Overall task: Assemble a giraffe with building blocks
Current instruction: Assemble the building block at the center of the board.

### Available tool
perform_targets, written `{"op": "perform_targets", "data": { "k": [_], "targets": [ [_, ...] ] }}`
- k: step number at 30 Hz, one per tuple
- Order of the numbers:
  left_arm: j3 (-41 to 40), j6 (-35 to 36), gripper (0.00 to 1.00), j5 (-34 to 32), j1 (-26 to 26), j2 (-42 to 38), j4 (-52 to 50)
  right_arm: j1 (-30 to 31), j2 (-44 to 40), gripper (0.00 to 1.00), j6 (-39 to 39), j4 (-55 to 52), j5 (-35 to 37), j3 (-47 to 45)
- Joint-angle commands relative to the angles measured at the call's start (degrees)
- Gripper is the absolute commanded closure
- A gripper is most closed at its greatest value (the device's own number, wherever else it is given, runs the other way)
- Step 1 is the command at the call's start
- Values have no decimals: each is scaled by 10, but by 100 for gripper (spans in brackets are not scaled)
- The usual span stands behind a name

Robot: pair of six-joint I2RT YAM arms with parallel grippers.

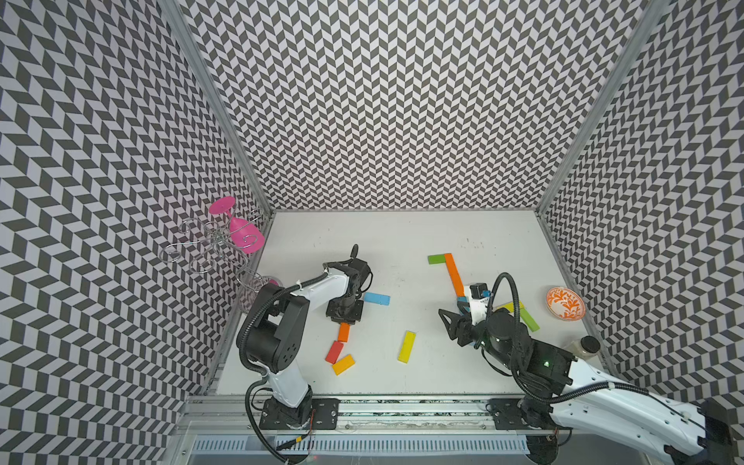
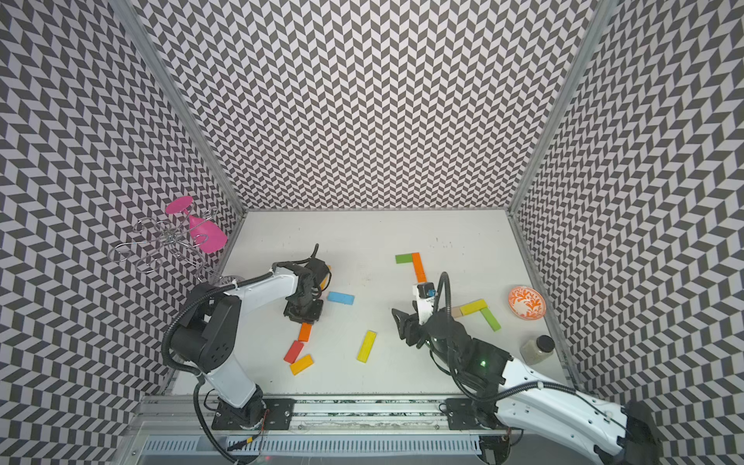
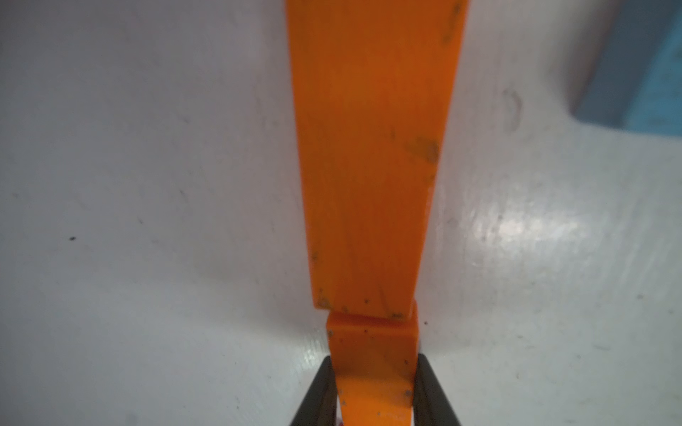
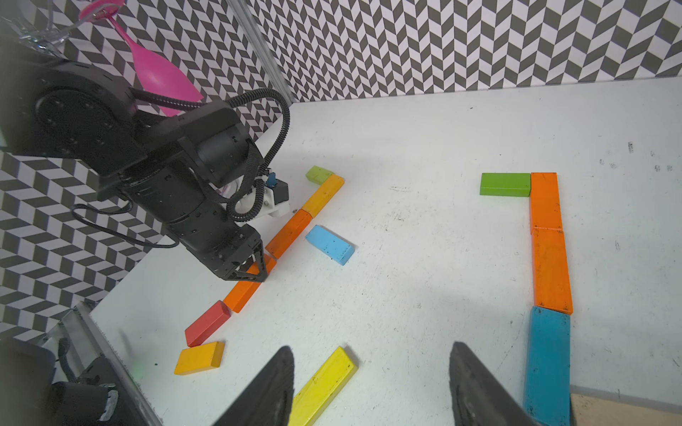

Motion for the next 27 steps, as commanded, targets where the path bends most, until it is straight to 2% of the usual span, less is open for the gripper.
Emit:
{"op": "perform_targets", "data": {
  "k": [1, 16, 27],
  "targets": [
    [-4, 14, 70, -13, 5, 28, 36, -1, 5, 35, 4, 24, 3, 18],
    [15, 20, 75, -12, 8, 22, 43, -2, 18, 35, 9, 29, 3, 20],
    [22, 16, 71, -24, 13, 19, 42, -1, 24, 35, 10, 30, 0, 24]
  ]
}}
